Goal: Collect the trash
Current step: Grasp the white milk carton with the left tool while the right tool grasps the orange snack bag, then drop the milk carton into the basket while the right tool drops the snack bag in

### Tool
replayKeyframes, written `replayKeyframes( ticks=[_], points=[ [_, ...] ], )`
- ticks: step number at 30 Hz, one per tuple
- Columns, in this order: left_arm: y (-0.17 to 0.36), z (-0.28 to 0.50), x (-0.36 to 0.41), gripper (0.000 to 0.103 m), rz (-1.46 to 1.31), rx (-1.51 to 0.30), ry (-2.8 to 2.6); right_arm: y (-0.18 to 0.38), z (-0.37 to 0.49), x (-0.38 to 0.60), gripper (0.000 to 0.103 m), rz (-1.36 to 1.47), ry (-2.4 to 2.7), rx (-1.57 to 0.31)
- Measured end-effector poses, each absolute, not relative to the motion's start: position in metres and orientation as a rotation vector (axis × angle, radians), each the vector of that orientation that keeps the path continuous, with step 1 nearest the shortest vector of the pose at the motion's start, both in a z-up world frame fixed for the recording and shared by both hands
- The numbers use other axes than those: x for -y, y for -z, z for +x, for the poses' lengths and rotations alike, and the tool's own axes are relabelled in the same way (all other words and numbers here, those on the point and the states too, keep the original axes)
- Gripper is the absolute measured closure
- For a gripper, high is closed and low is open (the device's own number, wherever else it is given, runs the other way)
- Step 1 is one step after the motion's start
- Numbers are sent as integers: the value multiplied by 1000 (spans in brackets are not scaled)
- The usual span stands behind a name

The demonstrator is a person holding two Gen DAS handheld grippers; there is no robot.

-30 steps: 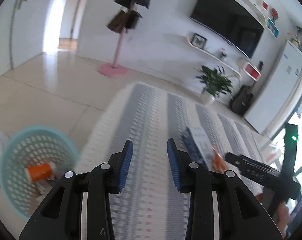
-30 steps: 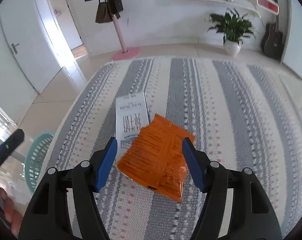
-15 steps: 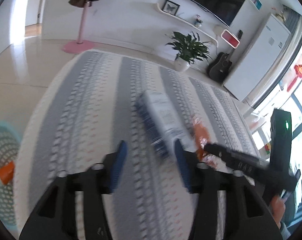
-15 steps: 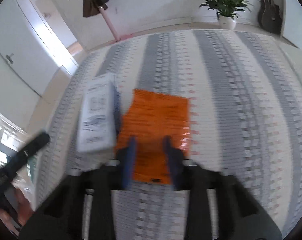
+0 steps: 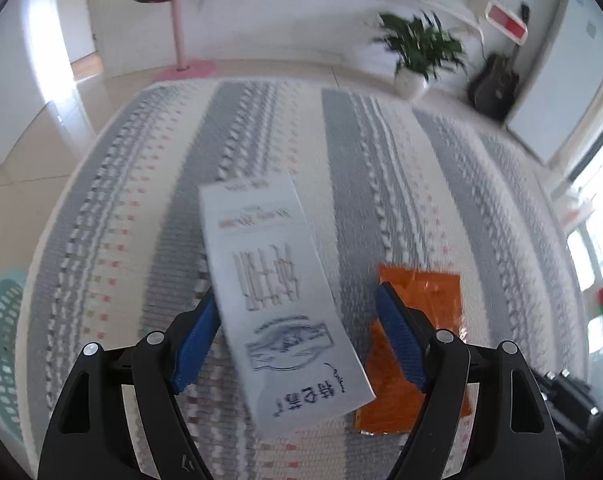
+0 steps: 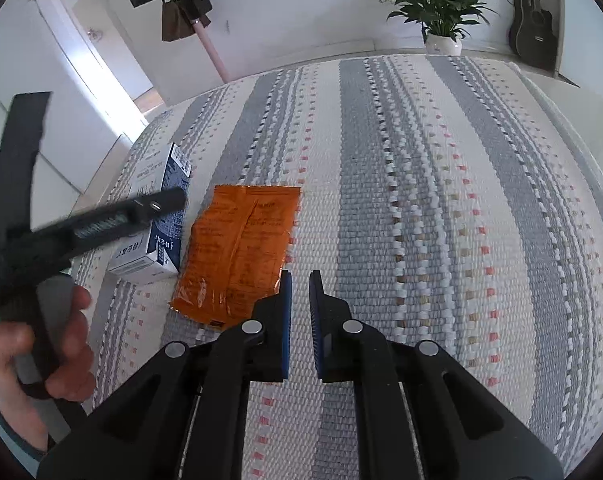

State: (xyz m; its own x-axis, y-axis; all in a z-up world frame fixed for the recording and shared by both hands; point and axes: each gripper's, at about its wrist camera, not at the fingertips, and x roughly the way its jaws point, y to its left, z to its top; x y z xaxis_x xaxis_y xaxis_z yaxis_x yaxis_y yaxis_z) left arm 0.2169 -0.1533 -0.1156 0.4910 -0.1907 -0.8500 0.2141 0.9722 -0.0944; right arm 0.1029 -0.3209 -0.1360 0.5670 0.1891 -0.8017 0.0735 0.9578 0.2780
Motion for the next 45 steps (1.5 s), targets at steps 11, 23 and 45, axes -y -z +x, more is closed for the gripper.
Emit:
replayKeyframes(
  ticks=[11, 23, 45],
  points=[
    [84, 174, 70, 54, -46, -947, 269, 141, 130, 286, 30, 295, -84, -1021],
    [66, 145, -39, 54, -253, -860, 238, 149, 155, 225, 39, 48, 91, -1033],
    [9, 99, -238, 53, -406, -634, -76, 10, 134, -14, 67, -55, -406, -760]
  ],
)
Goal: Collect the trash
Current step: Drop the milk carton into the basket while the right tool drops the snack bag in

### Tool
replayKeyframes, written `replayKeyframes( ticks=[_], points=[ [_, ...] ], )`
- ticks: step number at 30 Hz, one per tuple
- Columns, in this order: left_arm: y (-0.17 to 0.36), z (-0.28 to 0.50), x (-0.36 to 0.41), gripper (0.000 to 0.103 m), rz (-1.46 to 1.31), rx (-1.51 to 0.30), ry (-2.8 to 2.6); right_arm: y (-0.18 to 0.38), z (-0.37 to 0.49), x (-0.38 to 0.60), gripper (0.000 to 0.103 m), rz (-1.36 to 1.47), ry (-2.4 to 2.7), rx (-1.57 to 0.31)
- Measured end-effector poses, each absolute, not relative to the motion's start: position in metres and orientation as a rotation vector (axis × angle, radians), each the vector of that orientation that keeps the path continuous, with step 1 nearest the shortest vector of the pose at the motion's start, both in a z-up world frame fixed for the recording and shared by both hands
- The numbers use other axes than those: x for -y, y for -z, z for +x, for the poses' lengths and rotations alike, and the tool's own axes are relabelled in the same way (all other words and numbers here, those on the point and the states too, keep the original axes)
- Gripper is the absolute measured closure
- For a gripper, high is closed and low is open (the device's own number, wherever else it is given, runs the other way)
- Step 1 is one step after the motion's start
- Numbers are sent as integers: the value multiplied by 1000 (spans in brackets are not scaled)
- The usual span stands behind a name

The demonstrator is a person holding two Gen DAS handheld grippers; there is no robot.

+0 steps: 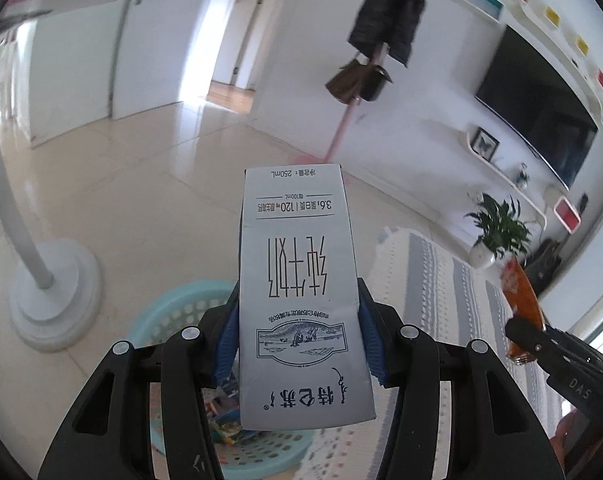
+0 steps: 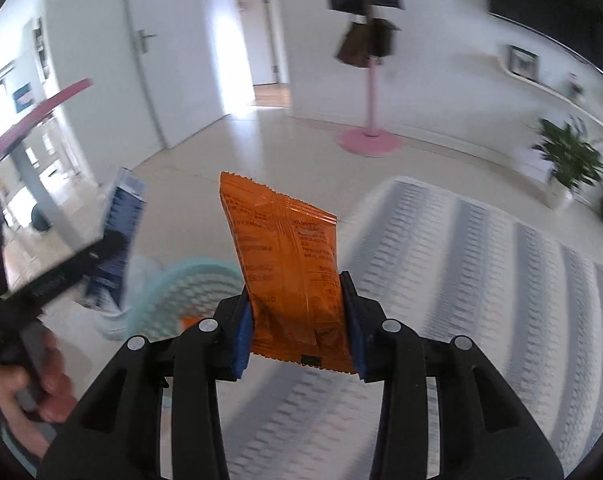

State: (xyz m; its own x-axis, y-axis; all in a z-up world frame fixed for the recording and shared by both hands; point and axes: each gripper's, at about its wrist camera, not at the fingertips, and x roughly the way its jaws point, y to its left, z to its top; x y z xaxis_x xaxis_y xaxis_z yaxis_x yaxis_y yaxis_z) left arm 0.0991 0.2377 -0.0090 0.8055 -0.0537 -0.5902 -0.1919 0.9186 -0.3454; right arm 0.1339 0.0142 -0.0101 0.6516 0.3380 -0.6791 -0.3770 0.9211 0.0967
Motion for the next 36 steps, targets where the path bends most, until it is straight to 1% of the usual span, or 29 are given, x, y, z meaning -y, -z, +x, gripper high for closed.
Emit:
replayKeyframes(
  ticks=[4, 9, 12, 13, 14, 15, 16, 17, 18, 25, 27, 29, 30, 33, 34, 36],
  points=[
    [26, 101, -256, 53, -425, -708, -96, 27, 141, -64, 65, -57, -453, -823],
    [59, 109, -281, 53, -461, -827, -115, 77, 157, -99, 64, -44, -491, -1006],
    [74, 113, -292, 53, -491, -884, -126, 100, 167, -111, 60, -38, -472, -1101],
    [78, 114, -294, 53, -503, -899, -119, 101, 168, -114, 58, -41, -474, -1103],
    [82, 115, -296, 52, -519, -912, -111, 101, 168, -116, 53, -50, -470, -1098],
    [84, 116, -297, 47, -521, -919, -115, 100, 168, -119, 48, -52, -475, -1092],
    [82, 116, -297, 44, -520, -920, -125, 100, 168, -121, 43, -46, -487, -1087],
    [82, 114, -298, 38, -521, -913, -127, 98, 167, -122, 40, -45, -494, -1081],
    [81, 112, -300, 35, -522, -903, -129, 97, 165, -123, 39, -44, -499, -1073],
    [55, 100, -289, 35, -501, -797, -132, 77, 154, -98, 38, -2, -555, -1029],
    [46, 97, -284, 35, -504, -763, -126, 68, 151, -89, 33, 13, -555, -1001],
    [35, 94, -279, 35, -508, -723, -114, 61, 149, -81, 26, 16, -562, -979],
    [31, 92, -277, 35, -507, -701, -117, 59, 147, -79, 24, 11, -564, -970],
    [21, 89, -270, 35, -509, -655, -134, 52, 145, -75, 14, 13, -590, -950],
    [19, 90, -268, 35, -514, -651, -128, 50, 143, -73, 11, 18, -602, -945],
    [18, 92, -263, 35, -512, -651, -123, 49, 139, -68, 11, 14, -608, -936]
  ],
)
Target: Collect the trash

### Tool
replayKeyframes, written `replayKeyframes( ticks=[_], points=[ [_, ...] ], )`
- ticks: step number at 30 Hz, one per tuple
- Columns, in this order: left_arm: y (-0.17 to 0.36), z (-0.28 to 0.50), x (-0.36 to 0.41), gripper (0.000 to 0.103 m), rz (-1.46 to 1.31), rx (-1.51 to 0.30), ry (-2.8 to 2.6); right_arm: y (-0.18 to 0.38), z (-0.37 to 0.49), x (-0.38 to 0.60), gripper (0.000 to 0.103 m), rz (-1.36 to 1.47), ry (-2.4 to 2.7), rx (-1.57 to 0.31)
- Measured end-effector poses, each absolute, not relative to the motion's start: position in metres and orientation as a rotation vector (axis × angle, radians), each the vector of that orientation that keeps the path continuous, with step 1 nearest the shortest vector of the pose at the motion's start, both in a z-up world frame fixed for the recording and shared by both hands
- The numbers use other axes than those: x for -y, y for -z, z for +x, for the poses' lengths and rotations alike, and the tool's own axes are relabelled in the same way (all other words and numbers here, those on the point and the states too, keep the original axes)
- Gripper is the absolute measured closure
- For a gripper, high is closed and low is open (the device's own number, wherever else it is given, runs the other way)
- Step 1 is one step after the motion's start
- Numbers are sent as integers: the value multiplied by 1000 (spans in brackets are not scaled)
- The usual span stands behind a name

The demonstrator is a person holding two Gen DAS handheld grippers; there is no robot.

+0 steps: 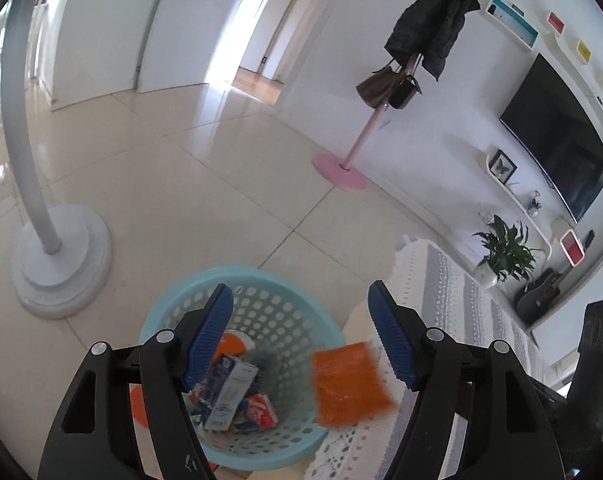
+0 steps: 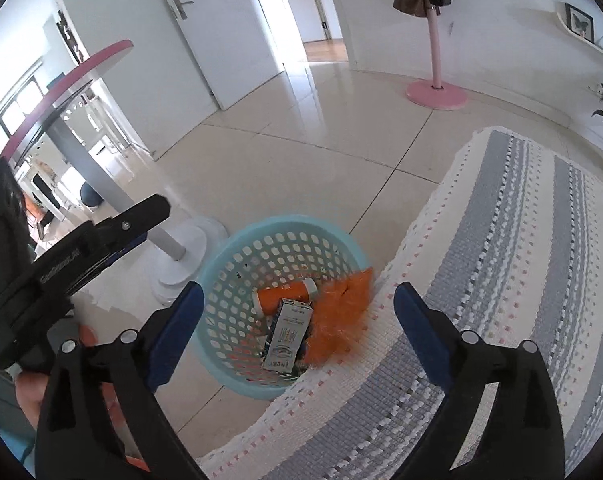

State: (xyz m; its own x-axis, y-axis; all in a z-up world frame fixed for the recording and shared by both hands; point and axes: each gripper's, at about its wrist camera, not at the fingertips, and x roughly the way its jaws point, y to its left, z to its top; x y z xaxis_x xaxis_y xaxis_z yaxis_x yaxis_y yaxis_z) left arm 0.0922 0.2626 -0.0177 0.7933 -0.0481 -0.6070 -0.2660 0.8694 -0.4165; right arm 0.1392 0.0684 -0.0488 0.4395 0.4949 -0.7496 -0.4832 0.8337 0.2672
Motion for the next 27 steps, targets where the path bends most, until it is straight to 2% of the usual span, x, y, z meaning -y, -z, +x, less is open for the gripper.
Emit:
replayKeyframes(
  ticks=[5, 8, 12, 16, 21, 27],
  points=[
    [8, 92, -234, 35, -414, -640, -108, 40, 124, -48, 11, 1, -589, -896],
    [-7, 82, -209, 34, -348, -593, -97, 21, 105, -19, 11, -7, -530, -796],
    [-40, 57, -161, 18, -192, -464, -110, -11, 73, 22, 11, -37, -424, -644],
    [-61, 25, -118, 16, -99, -412, -71, -23, 32, 68, 11, -94, -309, -546],
    [-47, -11, -74, 14, -55, -375, -129, -8, 0, 116, 11, -33, -195, -495],
    [-16, -7, -43, 12, -20, -404, -149, 6, -13, 131, 11, -28, -139, -502]
  ],
)
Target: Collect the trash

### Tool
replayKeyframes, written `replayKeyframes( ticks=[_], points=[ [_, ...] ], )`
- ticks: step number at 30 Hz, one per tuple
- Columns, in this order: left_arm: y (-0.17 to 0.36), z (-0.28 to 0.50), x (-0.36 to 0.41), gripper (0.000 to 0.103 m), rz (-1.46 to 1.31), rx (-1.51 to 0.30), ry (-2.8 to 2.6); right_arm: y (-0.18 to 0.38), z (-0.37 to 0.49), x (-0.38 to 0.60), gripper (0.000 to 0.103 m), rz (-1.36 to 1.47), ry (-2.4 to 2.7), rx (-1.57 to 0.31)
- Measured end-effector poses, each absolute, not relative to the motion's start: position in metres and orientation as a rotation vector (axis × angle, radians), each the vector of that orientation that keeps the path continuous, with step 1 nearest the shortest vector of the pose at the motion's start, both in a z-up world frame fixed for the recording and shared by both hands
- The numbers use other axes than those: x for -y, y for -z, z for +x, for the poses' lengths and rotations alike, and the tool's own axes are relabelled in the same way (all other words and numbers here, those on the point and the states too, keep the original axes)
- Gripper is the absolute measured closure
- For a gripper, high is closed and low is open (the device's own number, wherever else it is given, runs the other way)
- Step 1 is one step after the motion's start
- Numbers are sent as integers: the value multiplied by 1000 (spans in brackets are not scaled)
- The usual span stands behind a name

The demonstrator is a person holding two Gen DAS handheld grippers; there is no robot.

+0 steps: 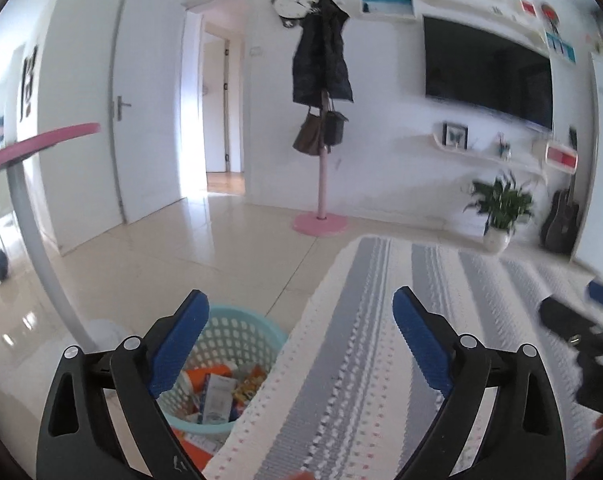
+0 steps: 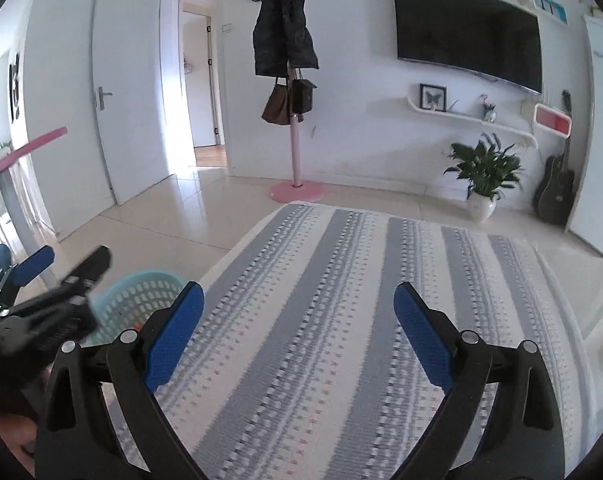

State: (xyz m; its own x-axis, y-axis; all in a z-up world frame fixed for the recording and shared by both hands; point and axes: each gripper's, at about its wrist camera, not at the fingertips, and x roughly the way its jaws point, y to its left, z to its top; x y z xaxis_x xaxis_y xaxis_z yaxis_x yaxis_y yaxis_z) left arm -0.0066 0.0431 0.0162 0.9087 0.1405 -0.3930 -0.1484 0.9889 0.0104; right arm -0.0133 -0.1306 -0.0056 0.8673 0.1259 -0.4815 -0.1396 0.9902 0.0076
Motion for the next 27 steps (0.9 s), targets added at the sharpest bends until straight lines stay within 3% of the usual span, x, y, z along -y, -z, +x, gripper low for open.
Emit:
replayKeyframes(
  ticks=[6, 27],
  points=[
    [19, 0, -30, 11, 40, -430, -176, 16, -26, 129, 12, -99, -66, -422],
    [18, 3, -20, 8, 54, -422, -149, 25, -24, 143, 12, -24, -115, -439]
  ],
)
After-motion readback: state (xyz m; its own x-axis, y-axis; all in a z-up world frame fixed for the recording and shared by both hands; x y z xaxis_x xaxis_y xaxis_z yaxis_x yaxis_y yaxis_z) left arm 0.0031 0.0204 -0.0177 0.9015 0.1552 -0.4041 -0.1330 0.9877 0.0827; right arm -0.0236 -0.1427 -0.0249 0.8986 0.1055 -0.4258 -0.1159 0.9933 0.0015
